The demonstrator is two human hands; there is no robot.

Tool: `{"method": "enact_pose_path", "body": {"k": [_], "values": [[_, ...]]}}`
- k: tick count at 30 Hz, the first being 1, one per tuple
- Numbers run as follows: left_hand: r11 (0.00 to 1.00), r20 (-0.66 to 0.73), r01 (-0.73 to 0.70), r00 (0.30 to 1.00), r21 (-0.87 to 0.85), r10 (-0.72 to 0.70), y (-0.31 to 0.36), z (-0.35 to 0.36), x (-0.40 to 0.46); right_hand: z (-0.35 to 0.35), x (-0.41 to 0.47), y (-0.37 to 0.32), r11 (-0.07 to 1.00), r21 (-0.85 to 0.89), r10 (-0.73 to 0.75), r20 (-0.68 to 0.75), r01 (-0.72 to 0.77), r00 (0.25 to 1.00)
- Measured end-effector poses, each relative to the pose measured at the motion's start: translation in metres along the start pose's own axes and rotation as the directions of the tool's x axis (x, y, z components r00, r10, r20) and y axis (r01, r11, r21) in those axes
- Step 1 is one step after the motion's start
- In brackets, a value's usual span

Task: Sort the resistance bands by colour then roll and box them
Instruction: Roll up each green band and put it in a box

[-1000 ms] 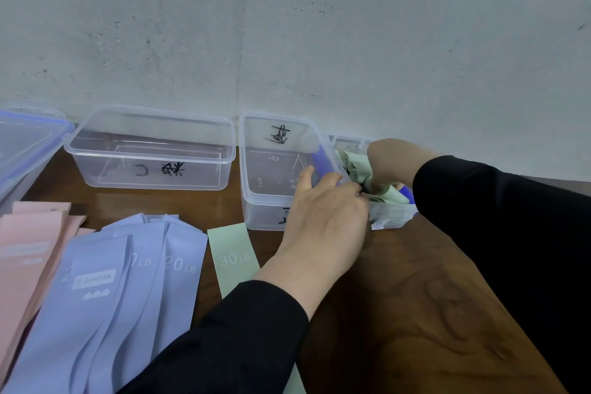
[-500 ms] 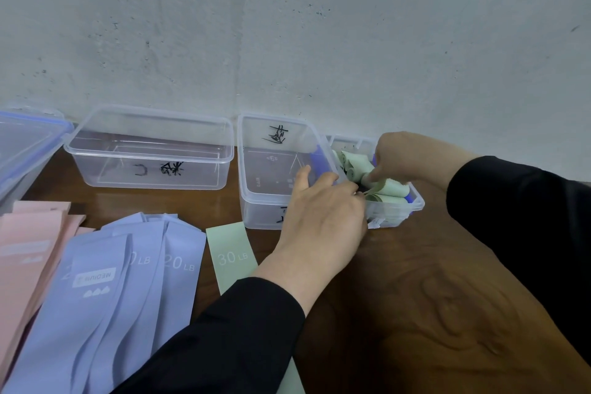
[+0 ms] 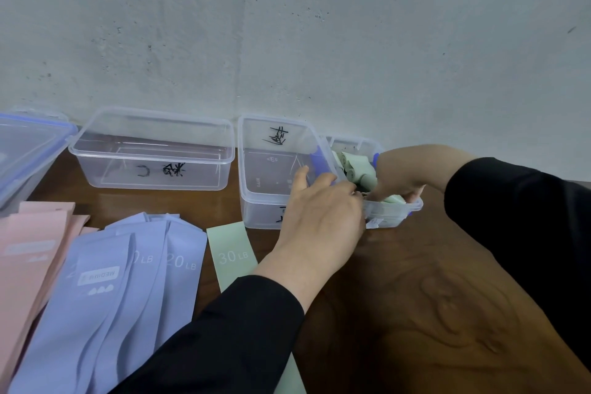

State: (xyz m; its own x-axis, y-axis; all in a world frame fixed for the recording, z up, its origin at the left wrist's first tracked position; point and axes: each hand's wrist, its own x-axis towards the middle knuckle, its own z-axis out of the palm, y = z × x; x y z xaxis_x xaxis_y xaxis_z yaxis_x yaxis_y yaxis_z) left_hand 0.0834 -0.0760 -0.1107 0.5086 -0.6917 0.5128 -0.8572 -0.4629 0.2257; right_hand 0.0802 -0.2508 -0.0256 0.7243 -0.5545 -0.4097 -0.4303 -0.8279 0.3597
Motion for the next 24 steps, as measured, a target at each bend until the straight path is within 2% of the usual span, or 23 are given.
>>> {"method": "enact_pose_path", "body": {"k": [6,14,19,22,24], "values": [[1.000,-0.017,-0.005,1.000,0.026,0.006,-0.001,0.004,0.001,0.008,0.010,-0.010,0.988,-0.153,0.008,-0.015,-0.010,1.000],[1.000,-0.006,-0.002,1.000,0.020,0.003,0.000,0.002,0.001,-0.011,-0.009,-0.012,0.994,-0.110,0.018,0.016,-0.016,1.000],[1.000,-0.016,0.000,1.000,0.006,0.000,0.001,0.001,0.000,-0.024,-0.021,-0.012,0.977,-0.210,0.009,-0.059,-0.021,0.998],[1.000,-0.020,-0.003,1.000,0.008,0.004,0.000,0.001,-0.001,-0.034,-0.025,-0.001,0.988,-0.146,0.023,-0.132,-0.043,0.991],[1.000,-0.008,-0.004,1.000,0.003,0.004,0.001,0.000,-0.001,-0.043,-0.029,0.010,0.997,-0.064,0.037,-0.243,-0.054,0.969]]}}
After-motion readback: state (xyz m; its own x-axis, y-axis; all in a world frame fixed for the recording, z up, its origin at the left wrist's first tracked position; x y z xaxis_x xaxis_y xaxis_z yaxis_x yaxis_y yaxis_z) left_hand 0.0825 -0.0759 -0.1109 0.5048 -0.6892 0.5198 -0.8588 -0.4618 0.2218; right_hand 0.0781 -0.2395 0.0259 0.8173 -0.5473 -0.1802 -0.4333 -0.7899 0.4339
